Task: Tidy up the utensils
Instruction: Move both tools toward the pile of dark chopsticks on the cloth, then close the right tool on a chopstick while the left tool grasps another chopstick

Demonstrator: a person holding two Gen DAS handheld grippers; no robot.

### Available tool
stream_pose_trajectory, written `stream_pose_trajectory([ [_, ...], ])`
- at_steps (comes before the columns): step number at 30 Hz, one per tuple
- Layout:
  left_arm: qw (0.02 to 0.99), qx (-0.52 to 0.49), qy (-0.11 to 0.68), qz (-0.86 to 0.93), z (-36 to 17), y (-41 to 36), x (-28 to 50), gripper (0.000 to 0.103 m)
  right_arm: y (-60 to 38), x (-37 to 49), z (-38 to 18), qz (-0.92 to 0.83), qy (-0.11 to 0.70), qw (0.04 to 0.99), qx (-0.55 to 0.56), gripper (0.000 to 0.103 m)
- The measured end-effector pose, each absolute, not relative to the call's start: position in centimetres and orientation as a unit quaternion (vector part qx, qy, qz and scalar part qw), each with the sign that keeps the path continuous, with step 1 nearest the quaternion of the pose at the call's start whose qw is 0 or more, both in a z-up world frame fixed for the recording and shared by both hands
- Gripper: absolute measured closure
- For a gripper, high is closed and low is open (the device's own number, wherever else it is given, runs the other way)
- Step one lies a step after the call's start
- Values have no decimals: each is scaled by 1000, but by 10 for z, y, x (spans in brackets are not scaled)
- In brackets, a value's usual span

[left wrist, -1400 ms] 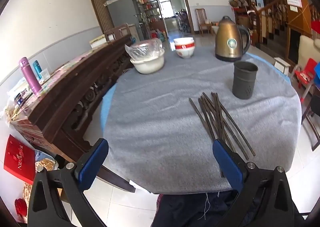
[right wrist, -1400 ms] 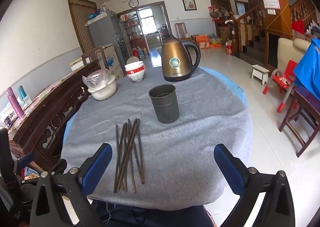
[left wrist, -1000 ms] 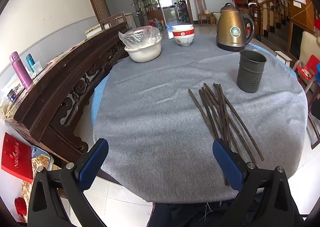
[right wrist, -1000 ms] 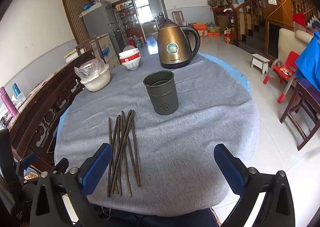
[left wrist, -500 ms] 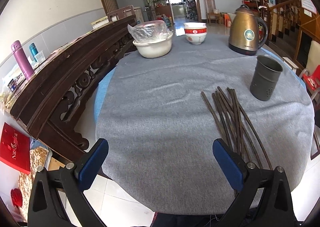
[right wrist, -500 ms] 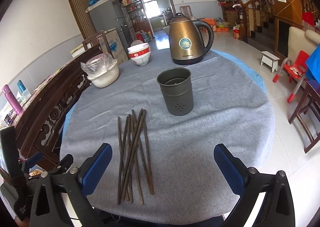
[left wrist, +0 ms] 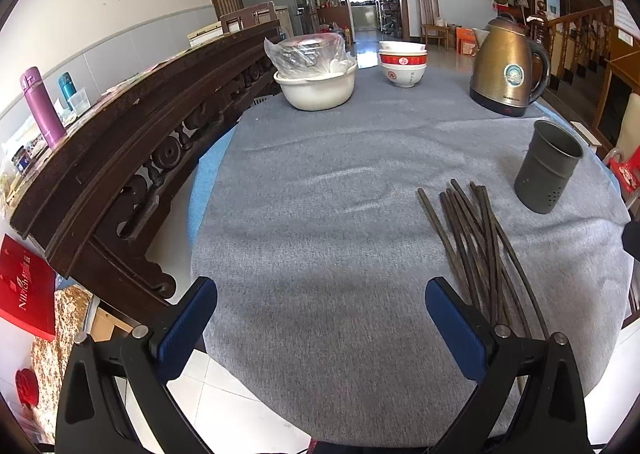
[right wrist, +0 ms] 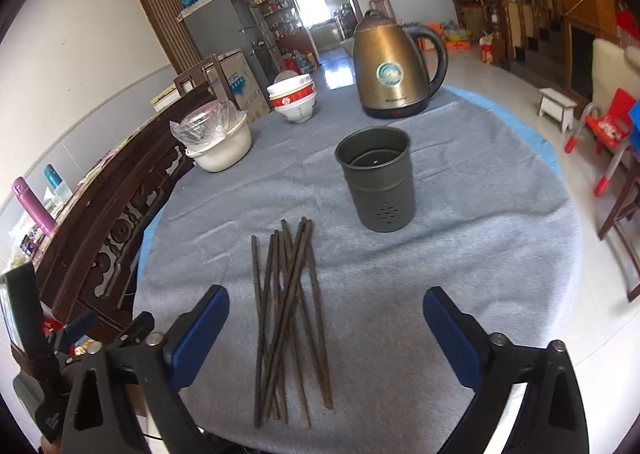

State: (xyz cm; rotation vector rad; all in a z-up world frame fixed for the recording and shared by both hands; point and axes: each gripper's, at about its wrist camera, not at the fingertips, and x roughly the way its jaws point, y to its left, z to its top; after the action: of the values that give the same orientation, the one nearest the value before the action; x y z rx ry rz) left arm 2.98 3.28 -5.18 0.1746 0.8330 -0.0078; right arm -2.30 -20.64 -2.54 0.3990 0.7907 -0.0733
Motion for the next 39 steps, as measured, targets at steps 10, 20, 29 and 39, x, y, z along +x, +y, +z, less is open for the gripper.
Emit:
stream_pose_trajectory([
  [10,899,70,433,-6,-66,44,63,0,-197,47,-61,37,441,864,239,63],
  [20,881,43,469,-40,-83,46,95,17,-203,103,-113,54,504,799,323,80],
  [29,873,37,482,-65,-92,37,111,27,-205,121,-138,40,531,773,345,87],
  [39,869,44,488,-65,-97,26,129,27,-206,122,-122,41,502,805,313,96],
])
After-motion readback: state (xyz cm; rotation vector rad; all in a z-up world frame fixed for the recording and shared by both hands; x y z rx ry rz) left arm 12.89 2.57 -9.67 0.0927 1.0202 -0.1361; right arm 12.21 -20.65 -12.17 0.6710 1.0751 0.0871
